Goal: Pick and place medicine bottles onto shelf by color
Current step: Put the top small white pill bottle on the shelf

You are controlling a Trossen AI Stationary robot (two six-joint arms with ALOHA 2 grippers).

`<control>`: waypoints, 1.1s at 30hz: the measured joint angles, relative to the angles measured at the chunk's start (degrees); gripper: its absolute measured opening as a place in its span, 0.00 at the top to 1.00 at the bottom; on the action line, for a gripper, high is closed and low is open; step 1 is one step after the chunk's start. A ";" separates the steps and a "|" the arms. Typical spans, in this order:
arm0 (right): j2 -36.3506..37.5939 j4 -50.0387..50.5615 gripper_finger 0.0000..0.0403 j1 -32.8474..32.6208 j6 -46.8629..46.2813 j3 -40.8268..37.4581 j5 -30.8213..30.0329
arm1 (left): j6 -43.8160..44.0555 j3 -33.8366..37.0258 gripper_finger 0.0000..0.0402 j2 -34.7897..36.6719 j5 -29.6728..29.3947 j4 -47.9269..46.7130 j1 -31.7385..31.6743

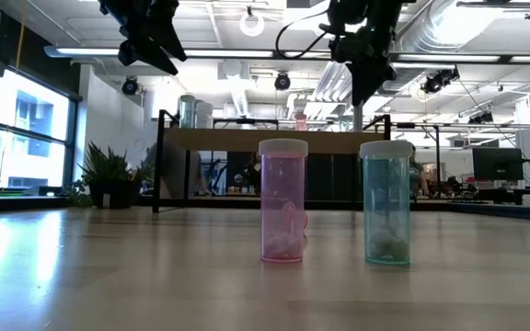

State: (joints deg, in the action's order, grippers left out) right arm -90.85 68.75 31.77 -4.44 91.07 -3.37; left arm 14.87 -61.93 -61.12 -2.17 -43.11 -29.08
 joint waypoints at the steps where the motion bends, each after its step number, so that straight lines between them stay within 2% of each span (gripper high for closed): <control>1: -0.01 0.26 0.83 0.00 0.01 0.00 0.01 | -0.02 0.00 0.48 0.00 0.02 0.00 0.00; 15: -0.01 0.94 0.83 0.07 1.06 0.00 0.30 | -0.02 0.00 0.48 0.00 0.02 -0.50 0.00; 24: 0.01 0.68 0.71 0.07 1.89 -0.02 -0.29 | -0.02 0.00 0.48 0.00 0.02 -0.48 -0.02; 33: 0.15 -0.20 0.69 0.07 1.91 -0.02 -0.45 | -0.02 0.00 0.48 0.00 0.02 -0.48 0.00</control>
State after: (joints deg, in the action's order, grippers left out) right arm -90.71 68.55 31.84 -2.52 91.05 -3.81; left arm 14.85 -61.93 -61.12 -2.15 -43.59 -29.08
